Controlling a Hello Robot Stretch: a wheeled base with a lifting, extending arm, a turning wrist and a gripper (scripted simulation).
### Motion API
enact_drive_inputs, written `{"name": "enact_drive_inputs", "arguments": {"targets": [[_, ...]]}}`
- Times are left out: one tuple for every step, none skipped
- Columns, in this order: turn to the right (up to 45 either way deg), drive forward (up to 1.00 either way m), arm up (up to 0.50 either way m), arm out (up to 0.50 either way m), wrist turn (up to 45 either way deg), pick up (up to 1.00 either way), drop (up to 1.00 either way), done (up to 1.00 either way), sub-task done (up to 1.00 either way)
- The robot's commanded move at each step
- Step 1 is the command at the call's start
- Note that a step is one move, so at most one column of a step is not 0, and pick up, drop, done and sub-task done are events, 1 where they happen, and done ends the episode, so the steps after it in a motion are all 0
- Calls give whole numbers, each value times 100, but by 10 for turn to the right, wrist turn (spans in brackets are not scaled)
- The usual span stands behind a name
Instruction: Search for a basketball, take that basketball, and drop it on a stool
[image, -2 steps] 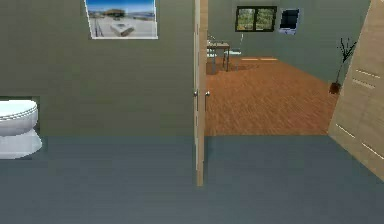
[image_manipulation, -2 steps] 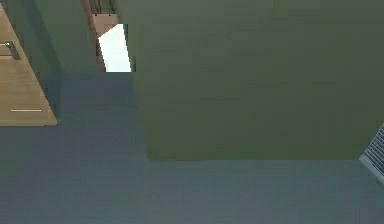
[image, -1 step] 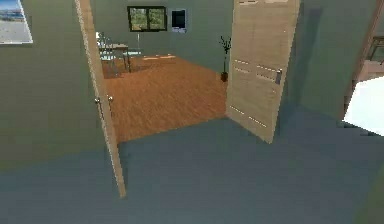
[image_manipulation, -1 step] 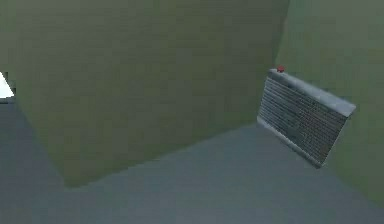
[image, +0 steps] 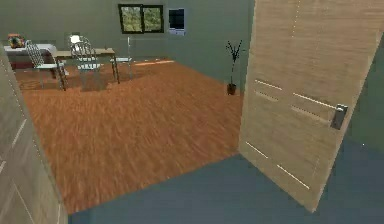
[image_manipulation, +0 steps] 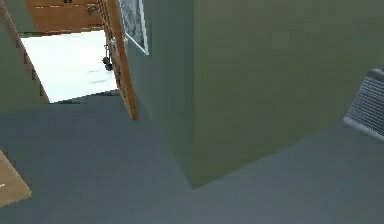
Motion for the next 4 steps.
{"name": "enact_drive_inputs", "arguments": {"targets": [[30, 0, 0, 0, 0, 0, 0, 0, 0], [0, 50, 0, 0, 0, 0, 0, 0, 0], [-270, 0, 0, 0, 0, 0, 0, 0, 0], [0, 100, 0, 0, 0, 0, 0, 0, 0]]}}
